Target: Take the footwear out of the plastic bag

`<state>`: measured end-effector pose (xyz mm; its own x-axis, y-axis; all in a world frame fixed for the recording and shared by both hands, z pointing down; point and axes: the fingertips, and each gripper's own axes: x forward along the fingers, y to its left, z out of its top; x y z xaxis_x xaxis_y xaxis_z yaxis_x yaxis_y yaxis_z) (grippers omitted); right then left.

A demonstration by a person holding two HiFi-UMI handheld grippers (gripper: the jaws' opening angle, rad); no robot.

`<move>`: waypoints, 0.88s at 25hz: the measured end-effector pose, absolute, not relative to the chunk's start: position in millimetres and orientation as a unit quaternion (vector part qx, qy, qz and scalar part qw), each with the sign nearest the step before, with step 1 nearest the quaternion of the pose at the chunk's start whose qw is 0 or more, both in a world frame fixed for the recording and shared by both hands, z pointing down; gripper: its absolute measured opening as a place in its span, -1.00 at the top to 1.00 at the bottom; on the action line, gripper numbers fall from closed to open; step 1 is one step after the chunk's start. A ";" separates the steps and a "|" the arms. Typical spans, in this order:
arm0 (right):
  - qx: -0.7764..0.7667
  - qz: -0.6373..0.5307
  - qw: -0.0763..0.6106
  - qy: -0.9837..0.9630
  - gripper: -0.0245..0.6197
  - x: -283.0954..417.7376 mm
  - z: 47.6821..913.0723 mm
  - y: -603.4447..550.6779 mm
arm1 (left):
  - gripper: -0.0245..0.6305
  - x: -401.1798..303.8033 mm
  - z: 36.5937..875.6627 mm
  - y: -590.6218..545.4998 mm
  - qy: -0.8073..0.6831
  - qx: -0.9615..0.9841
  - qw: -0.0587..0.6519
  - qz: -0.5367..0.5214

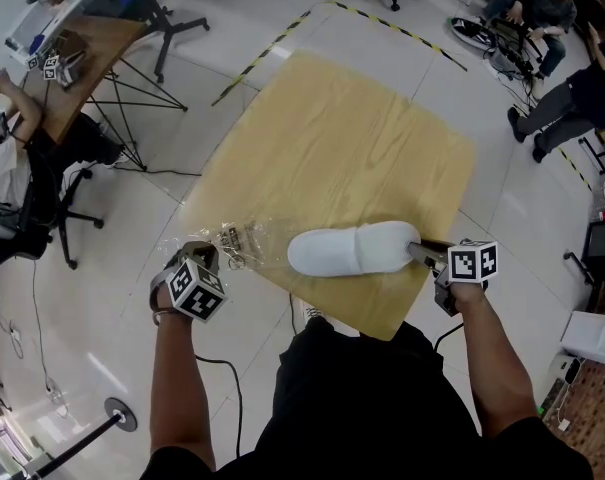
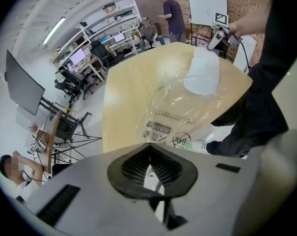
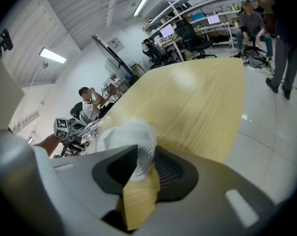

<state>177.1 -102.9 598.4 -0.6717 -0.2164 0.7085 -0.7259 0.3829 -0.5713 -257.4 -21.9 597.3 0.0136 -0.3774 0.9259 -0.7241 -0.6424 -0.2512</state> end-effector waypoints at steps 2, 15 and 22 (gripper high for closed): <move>0.299 0.469 0.273 -0.785 0.58 177.8 599.9 -102.3 | 0.90 -266.3 593.9 -25.1 -0.422 0.683 0.151 0.577; 0.308 0.476 0.259 -0.782 0.58 171.8 600.0 -99.9 | 0.91 -226.8 556.6 -100.4 -0.459 0.715 0.104 0.517; 0.308 0.476 0.252 -0.784 0.58 167.9 600.5 -101.1 | 0.91 -126.8 541.8 -161.6 -0.391 0.768 0.047 0.506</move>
<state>167.9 -101.1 600.5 -0.6838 -0.2431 0.6880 -0.7227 0.3564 -0.5922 -126.8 -161.6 541.8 0.1837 -0.5519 0.8134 -0.6478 -0.6903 -0.3220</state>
